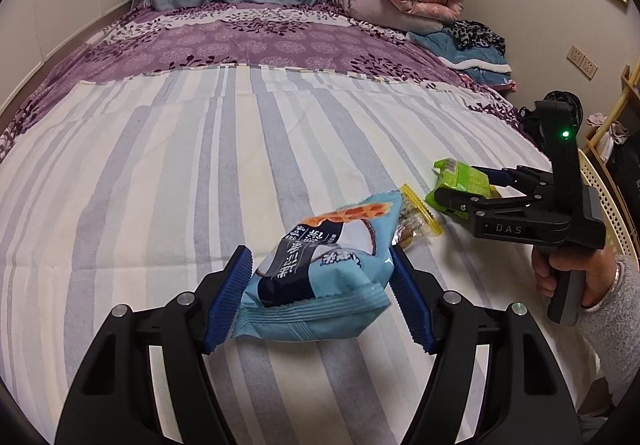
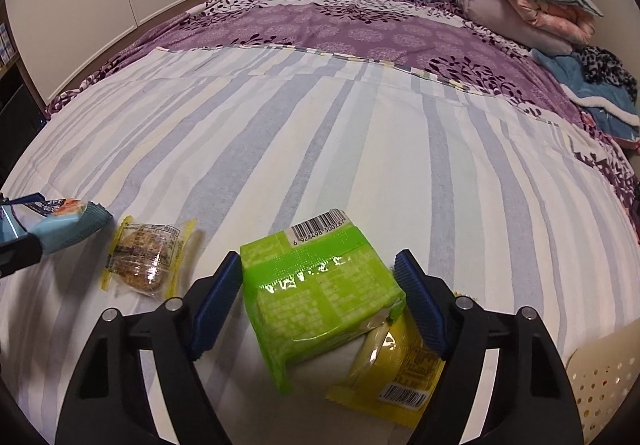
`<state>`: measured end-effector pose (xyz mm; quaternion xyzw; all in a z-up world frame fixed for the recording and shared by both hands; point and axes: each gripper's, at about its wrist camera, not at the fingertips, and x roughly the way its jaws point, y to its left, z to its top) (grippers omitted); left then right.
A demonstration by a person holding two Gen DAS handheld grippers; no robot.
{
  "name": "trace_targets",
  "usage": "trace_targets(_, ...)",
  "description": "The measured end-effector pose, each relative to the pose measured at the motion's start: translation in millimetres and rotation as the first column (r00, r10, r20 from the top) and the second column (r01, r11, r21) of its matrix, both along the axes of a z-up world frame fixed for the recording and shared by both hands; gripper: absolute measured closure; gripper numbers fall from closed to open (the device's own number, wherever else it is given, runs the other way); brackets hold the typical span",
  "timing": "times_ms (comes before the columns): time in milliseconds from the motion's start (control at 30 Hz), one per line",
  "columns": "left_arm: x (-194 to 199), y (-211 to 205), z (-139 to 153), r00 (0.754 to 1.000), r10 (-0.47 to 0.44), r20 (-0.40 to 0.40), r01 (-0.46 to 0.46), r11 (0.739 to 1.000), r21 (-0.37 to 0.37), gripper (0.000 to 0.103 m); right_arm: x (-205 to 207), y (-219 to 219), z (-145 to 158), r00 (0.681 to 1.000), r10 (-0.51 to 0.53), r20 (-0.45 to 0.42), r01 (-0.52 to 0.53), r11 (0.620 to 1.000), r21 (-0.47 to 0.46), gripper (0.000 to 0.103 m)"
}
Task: Organize snacks
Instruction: 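Lower the coconut pastry with the left tool while the right tool grasps the green box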
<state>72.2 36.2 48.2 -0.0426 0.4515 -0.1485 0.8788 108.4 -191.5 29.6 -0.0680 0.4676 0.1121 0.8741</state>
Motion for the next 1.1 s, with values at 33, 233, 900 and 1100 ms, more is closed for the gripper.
trace_targets(33, 0, 0, -2, 1.0, 0.002, -0.009, -0.002, 1.0, 0.005, 0.031, -2, 1, 1, 1.0, 0.001, 0.002, -0.001, 1.0, 0.007, 0.027)
trace_targets(233, -1, -2, -17, 0.999, -0.002, -0.046, 0.003, 1.0, 0.024, 0.021, -18, 1, 9, 1.0, -0.001, 0.01, 0.001, 0.999, 0.044, 0.032)
trace_targets(900, -8, 1, -11, 0.999, 0.047, -0.021, -0.046, 0.999, 0.009, 0.043, -39, 16, -9, 0.999, 0.032, -0.027, -0.031, 0.999, 0.039, 0.027)
trace_targets(1100, -18, -6, 12, 0.999, 0.031, 0.028, -0.032, 0.999, 0.017, 0.043, -46, 15, -5, 1.0, -0.003, -0.01, 0.003, 1.0, 0.03, 0.041)
